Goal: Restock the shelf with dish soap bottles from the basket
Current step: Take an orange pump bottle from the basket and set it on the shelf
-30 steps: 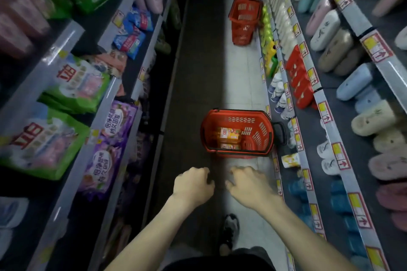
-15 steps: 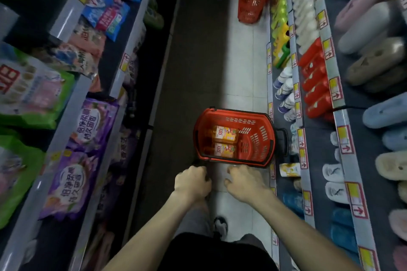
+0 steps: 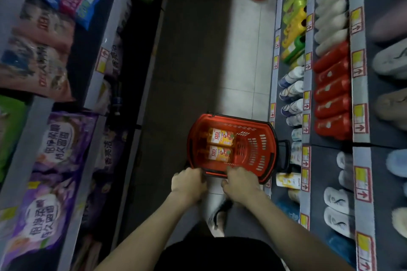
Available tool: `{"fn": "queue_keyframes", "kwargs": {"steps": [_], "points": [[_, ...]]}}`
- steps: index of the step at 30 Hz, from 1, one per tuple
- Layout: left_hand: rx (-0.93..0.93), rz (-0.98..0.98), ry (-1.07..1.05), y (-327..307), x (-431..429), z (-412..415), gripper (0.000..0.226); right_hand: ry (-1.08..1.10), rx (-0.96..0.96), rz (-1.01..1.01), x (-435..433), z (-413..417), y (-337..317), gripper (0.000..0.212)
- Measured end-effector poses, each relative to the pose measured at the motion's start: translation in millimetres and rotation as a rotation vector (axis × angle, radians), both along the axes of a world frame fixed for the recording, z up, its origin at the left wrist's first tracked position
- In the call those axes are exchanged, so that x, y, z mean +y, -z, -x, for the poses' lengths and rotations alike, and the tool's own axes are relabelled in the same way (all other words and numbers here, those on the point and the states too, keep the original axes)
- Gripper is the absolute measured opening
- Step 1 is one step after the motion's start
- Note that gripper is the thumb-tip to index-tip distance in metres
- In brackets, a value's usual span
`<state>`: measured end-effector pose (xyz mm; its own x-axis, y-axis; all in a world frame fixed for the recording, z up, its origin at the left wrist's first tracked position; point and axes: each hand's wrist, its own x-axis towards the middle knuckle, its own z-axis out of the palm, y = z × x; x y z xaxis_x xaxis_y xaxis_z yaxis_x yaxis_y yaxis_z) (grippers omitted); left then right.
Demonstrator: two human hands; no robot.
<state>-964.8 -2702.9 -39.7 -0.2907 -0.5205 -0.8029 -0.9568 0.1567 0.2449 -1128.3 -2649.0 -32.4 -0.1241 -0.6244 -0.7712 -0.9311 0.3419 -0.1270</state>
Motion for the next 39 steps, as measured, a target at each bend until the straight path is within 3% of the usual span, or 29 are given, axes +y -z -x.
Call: {"fn": "queue_keyframes", "kwargs": {"steps": [7,17,28,33,39], "points": [[-0.081,-0.040,-0.022,58.5,-25.4,35.8,0.036,-0.053,-0.030,-0.082,-23.4,48.9,58.9,0.031],[-0.160,-0.060,-0.228,156.7,-37.5,77.4,0.037,-0.126,-0.058,-0.110,-51.3,117.5,154.9,0.033],[-0.027,-0.059,-0.255,316.7,-51.1,106.6,0.037,-0.137,-0.055,-0.237,-73.4,162.3,313.1,0.032],[0.032,-0.077,-0.325,394.0,-71.3,114.0,0.039,0.144,-0.172,-0.236,-83.2,170.8,388.8,0.012],[0.061,-0.075,-0.423,469.2,-86.9,125.1,0.051,0.787,-0.241,-0.230,-107.9,166.8,465.8,0.021]]}}
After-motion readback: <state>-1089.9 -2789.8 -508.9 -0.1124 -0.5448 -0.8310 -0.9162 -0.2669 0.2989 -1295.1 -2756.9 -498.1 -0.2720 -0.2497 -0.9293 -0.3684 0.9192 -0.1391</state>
